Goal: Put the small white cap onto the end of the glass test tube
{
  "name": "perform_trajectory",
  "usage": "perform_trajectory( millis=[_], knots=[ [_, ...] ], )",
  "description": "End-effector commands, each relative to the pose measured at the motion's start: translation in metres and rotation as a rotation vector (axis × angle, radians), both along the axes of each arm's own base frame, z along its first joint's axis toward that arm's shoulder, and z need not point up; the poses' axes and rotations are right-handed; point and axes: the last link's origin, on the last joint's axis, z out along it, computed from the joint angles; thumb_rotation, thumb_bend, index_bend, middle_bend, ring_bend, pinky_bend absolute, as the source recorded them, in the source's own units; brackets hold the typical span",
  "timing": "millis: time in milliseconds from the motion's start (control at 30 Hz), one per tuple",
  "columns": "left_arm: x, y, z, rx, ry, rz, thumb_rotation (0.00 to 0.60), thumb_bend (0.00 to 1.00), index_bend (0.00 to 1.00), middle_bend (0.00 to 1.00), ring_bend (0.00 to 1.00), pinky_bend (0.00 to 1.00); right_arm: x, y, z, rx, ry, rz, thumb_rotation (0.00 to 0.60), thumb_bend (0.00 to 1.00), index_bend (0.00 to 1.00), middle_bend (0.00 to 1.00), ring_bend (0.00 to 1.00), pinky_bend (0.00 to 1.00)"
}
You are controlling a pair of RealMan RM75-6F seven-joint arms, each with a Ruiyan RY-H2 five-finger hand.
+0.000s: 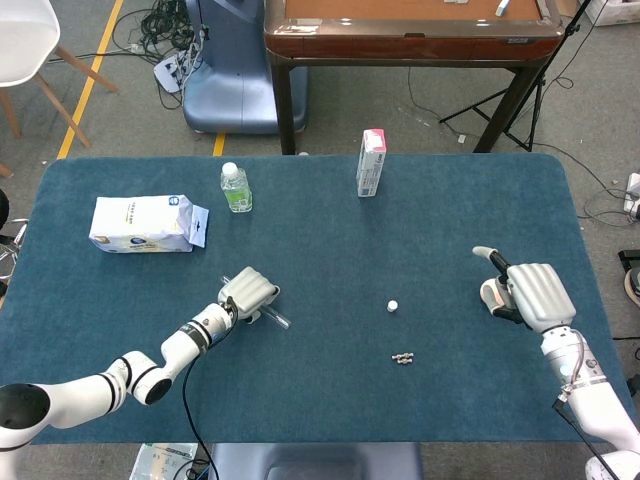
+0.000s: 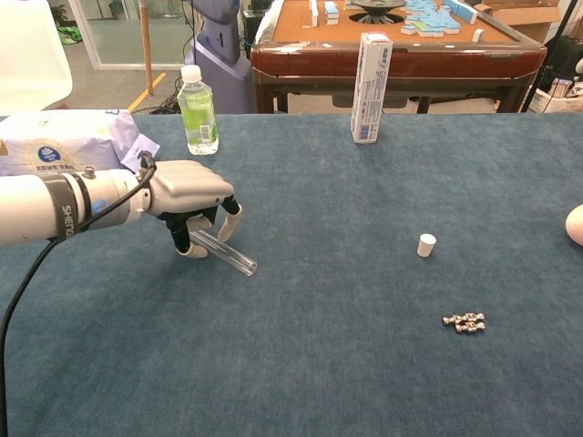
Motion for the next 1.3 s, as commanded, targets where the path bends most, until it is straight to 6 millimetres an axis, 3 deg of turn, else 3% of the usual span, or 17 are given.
perform_trajectory(
  millis=[33,400,600,700,967,1300],
  knots=[
    [0.000,0.000,-0.001,0.005,-0.007,-0.001,0.600,0.27,0.53,0.92,0.87,1.00,-0.001,0.000,0.000,0.000,0.000,-0.001,0.600,0.52,0.20,0.86,0.99,1.00],
    [-0.005,0.002,0.008,0.035,-0.117,0.075,0.600,0.27,0.63,0.98,0.92,1.00,-0.003,0.002,-0.004,0.013,0.015,0.000,0.600,0.52,0.20,0.86,0.99,1.00],
    [-0.011,-0.004,0.030,0.066,-0.204,0.143,0.600,0.27,0.65,0.99,0.93,1.00,-0.003,0.001,-0.014,0.030,0.053,0.019,0.600,0.52,0.20,0.87,1.00,1.00],
    [-0.016,-0.010,0.044,0.091,-0.233,0.173,0.600,0.27,0.65,1.00,0.93,1.00,-0.002,-0.003,-0.021,0.041,0.061,0.033,0.600,0.49,0.25,0.89,1.00,1.00],
    [-0.024,-0.033,0.084,0.153,-0.287,0.251,0.600,0.27,0.65,1.00,0.94,1.00,0.006,-0.025,-0.057,0.072,0.088,0.078,0.600,0.36,0.46,0.97,1.00,1.00],
    [-0.034,-0.063,0.113,0.221,-0.281,0.275,0.600,0.27,0.65,1.00,0.94,1.00,0.019,-0.050,-0.112,0.163,0.146,0.092,0.600,0.34,0.49,0.98,1.00,1.00]
  ],
)
